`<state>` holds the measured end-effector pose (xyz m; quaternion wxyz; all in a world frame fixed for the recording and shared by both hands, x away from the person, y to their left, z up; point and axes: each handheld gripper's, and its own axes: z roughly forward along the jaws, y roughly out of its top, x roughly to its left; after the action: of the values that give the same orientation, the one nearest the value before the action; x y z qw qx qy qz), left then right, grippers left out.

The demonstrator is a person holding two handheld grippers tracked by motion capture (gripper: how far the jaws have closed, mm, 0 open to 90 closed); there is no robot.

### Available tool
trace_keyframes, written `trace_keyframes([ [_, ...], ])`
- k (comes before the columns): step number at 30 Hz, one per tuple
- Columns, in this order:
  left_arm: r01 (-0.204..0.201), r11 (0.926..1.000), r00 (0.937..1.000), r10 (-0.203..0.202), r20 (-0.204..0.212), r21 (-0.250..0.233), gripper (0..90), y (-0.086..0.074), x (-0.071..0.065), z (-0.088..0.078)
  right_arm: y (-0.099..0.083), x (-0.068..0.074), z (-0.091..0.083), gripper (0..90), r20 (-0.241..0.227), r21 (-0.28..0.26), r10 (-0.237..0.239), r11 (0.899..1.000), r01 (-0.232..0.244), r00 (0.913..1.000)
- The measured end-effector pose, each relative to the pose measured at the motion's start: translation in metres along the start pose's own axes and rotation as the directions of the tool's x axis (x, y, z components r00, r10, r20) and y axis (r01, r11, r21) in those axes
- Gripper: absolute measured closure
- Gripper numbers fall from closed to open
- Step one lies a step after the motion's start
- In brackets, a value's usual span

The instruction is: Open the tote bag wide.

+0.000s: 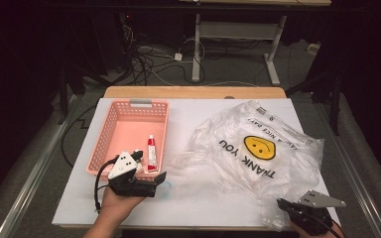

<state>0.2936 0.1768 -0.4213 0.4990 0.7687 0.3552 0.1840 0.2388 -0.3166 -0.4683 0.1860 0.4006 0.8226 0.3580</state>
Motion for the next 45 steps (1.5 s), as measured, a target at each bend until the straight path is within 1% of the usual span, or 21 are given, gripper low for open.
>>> trace_keyframes([
  [3,-0.001,1.0000,1.0000,0.001,-0.001,0.004,0.0,0.000,0.000,0.002,0.007,0.010,0.006,87.4,-0.035,-0.021,-0.010,1.000,0.010,0.9993],
  [7,0.012,0.9998,0.9999,-0.012,0.005,0.015,0.0,-0.001,0.000,0.005,0.012,0.016,0.013,86.4,-0.049,-0.020,-0.026,1.000,0.025,0.9985],
  [8,0.015,0.9997,0.9999,-0.015,0.005,0.017,0.0,-0.001,0.000,0.004,0.016,0.021,0.018,79.9,-0.041,-0.015,-0.048,0.999,0.047,0.9980],
  [11,0.026,0.9996,0.9996,-0.026,0.005,0.013,0.0,-0.002,0.000,0.001,0.020,0.021,0.014,67.9,-0.060,-0.056,-0.041,0.998,0.037,0.9974],
  [12,0.026,0.9996,0.9996,-0.026,0.005,0.013,0.0,-0.002,0.000,0.001,0.020,0.021,0.014,67.9,-0.060,-0.056,-0.041,0.998,0.037,0.9974],
  [13,0.026,0.9995,0.9997,-0.026,0.003,0.017,0.0,-0.002,0.000,0.000,0.023,0.018,0.008,60.3,-0.056,-0.095,-0.016,0.995,0.011,0.9983],
  [14,0.025,0.9995,0.9997,-0.025,0.001,0.019,0.0,-0.002,0.000,0.000,0.023,0.018,0.008,60.3,-0.056,-0.095,-0.016,0.995,0.011,0.9983],
  [16,0.024,0.9996,0.9996,-0.024,-0.012,0.013,0.0,-0.002,0.000,-0.002,0.027,0.012,0.000,55.5,-0.076,-0.140,0.028,0.989,-0.039,0.9967],
  [19,0.024,0.9995,0.9995,-0.024,-0.019,0.020,0.0,-0.003,-0.001,-0.002,0.035,0.004,-0.006,46.9,-0.068,-0.190,0.048,0.980,-0.060,0.9965],
  [20,0.017,0.9994,0.9996,-0.017,-0.023,0.029,0.0,-0.003,-0.001,-0.002,0.038,0.003,-0.006,44.4,-0.062,-0.198,0.044,0.979,-0.055,0.9972],
  [22,0.016,0.9985,0.9999,-0.016,-0.004,0.052,0.0,-0.003,-0.003,-0.002,0.045,0.000,-0.004,37.8,-0.056,-0.211,0.036,0.976,-0.047,0.9978],
  [25,0.011,0.9985,0.9999,-0.011,-0.010,0.054,0.0,-0.004,-0.004,-0.002,0.057,-0.003,0.002,25.7,-0.053,-0.233,0.023,0.972,-0.035,0.9983],
  [26,0.000,0.9990,0.9992,0.002,-0.041,0.044,0.0,-0.005,-0.005,-0.002,0.060,-0.003,0.005,22.7,-0.051,-0.240,0.020,0.970,-0.031,0.9985],
  [27,-0.024,0.9991,0.9970,0.027,-0.072,0.034,0.0,-0.005,-0.007,-0.003,0.064,-0.003,0.008,19.0,-0.053,-0.240,0.019,0.970,-0.031,0.9984],
  [28,-0.038,0.9986,0.9968,0.040,-0.068,0.037,0.0,-0.005,-0.007,-0.004,0.068,-0.004,0.012,15.2,-0.052,-0.243,0.017,0.970,-0.029,0.9985],
  [31,-0.020,0.9990,0.9990,0.021,-0.040,0.041,0.0,-0.005,-0.007,-0.004,0.077,-0.004,0.020,10.7,-0.053,-0.252,0.021,0.967,-0.034,0.9984],
  [34,-0.005,0.9995,0.9998,0.006,-0.021,0.032,0.0,-0.006,-0.007,-0.003,0.084,-0.003,0.029,0.0,-0.048,-0.252,0.032,0.967,-0.043,0.9983],
  [37,0.017,0.9990,0.9998,-0.017,-0.013,0.042,0.0,-0.005,-0.004,-0.003,0.091,-0.001,0.037,0.0,-0.051,-0.249,0.026,0.968,-0.038,0.9984],
  [39,0.032,0.9986,0.9995,-0.032,-0.005,0.042,0.0,-0.005,0.000,-0.005,0.096,0.001,0.042,0.0,-0.051,-0.245,0.005,0.969,-0.017,0.9987],
  [42,0.029,0.9987,0.9995,-0.029,-0.016,0.042,0.0,-0.006,0.001,-0.008,0.103,0.004,0.048,0.1,-0.057,-0.257,-0.006,0.966,-0.009,0.9983],
  [45,0.047,0.9986,0.9988,-0.046,-0.019,0.025,0.0,-0.007,0.003,-0.011,0.111,0.005,0.053,0.1,-0.064,-0.267,-0.009,0.964,-0.008,0.9979],
])
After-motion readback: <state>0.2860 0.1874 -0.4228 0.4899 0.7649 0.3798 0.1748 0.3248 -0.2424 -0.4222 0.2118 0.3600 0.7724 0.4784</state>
